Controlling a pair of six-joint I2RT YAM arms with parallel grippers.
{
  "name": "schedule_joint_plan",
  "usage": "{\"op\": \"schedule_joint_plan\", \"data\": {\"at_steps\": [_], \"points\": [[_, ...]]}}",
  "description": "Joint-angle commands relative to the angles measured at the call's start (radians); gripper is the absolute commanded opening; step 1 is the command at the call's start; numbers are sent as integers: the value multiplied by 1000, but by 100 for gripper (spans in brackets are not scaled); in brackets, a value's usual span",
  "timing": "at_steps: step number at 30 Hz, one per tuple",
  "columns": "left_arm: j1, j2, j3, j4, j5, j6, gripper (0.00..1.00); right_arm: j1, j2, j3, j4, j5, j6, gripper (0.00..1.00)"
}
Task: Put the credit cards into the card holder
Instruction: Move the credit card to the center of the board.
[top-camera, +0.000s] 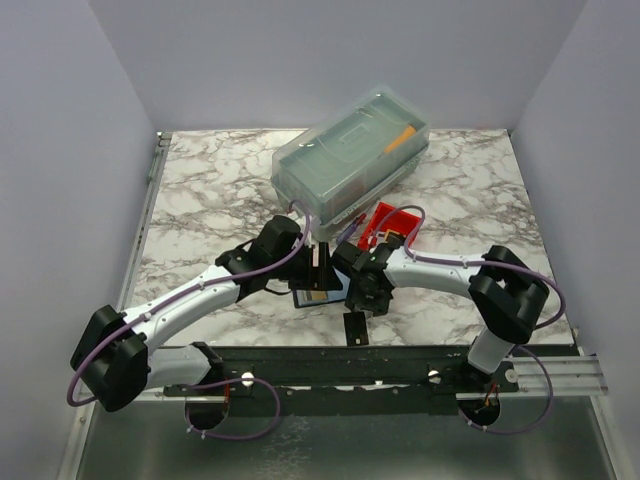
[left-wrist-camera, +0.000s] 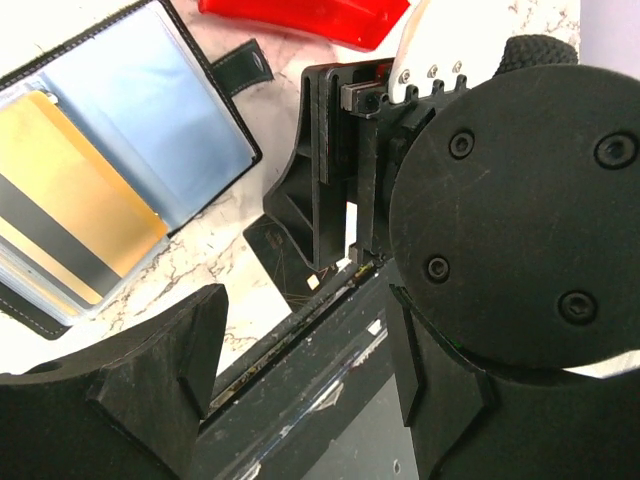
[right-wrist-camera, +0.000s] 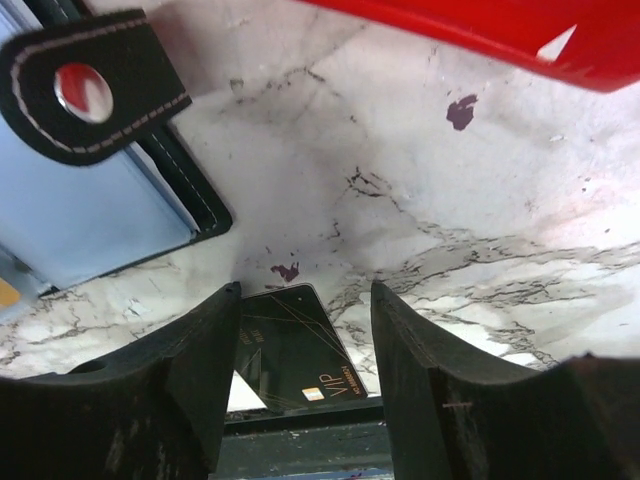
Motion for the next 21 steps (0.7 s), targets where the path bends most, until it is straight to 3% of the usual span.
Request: {"op": "schedule_joint_plan", "data": {"at_steps": [1, 8, 14, 21], "points": [[2, -12, -8, 14, 8, -2, 70, 62, 9, -61, 8, -48, 38, 55], [2, 7, 0, 16, 12, -1, 70, 85, 10, -45, -4, -28, 63, 55], [3, 60, 13, 16, 56, 5, 70, 66, -57, 19, -133, 23, 103, 65], [-32, 252, 36, 71, 195, 37, 59, 58, -371, -249, 44, -180, 95, 75]]}}
